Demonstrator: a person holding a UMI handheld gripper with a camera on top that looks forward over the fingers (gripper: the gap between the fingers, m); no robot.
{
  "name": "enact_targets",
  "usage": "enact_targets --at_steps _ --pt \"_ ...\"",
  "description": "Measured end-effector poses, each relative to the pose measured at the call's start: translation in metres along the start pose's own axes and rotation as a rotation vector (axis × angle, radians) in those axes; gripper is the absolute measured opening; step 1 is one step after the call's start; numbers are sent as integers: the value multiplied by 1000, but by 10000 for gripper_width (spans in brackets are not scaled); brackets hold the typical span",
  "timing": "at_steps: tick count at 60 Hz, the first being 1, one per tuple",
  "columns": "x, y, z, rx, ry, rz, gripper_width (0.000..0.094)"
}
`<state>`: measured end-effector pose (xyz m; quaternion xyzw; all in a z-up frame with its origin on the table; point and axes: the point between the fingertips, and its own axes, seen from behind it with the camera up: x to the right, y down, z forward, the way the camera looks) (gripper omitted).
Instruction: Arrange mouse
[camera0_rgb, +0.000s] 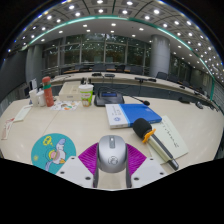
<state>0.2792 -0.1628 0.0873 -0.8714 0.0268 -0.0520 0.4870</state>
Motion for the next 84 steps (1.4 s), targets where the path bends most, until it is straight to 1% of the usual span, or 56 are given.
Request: enact_targets --at_steps 4,9,14,20,25,36,45,47,49,53,56,60,70,77,84 --pt "-24 -40 -21 56 -8 26 372" --pt "-62 -78 -39 126 -30 24 371" --pt "-111 -92 -39 135 -63 15 370" --pt "-170 -71 -22 89 -104 1 369" --pt "-207 -37 1 28 -122 -7 369" --pt "-239 31 37 -66 -117 -11 379" --pt "-244 67 51 -133 -127 -14 488" --pt "-245 64 50 -123 -129 -10 524" --pt "-244 64 47 -127 -128 -11 618" --pt "-241 61 38 -142 -118 -30 874" --pt "-238 55 25 -151 -100 -46 845" --pt "-234 43 1 -150 -77 -52 862" --pt "-227 12 -73 -149 -38 -50 857" --pt "-227 2 -121 -142 -15 -32 857" --pt "-231 -1 -152 -132 2 -17 859"
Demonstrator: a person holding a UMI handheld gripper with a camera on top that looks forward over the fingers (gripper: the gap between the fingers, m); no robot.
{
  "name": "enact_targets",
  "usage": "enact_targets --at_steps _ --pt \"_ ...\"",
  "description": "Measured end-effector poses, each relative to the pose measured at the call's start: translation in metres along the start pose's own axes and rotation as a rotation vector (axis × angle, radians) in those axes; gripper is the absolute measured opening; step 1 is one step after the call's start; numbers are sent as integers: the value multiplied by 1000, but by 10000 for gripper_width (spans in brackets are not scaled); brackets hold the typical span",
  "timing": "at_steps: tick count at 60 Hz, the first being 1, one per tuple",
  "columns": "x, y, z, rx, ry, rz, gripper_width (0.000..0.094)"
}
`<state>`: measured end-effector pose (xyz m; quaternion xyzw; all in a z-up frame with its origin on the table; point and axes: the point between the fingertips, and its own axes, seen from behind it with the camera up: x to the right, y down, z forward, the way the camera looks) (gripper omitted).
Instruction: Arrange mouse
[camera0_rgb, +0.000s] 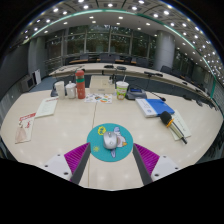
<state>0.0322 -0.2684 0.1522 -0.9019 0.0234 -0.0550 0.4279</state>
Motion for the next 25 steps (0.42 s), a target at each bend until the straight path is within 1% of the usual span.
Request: enact_targets --at_steps 13,25 --pt "2 -1 -24 21 30 19 858" --pt "-1 -7 -27 30 26 30 856"
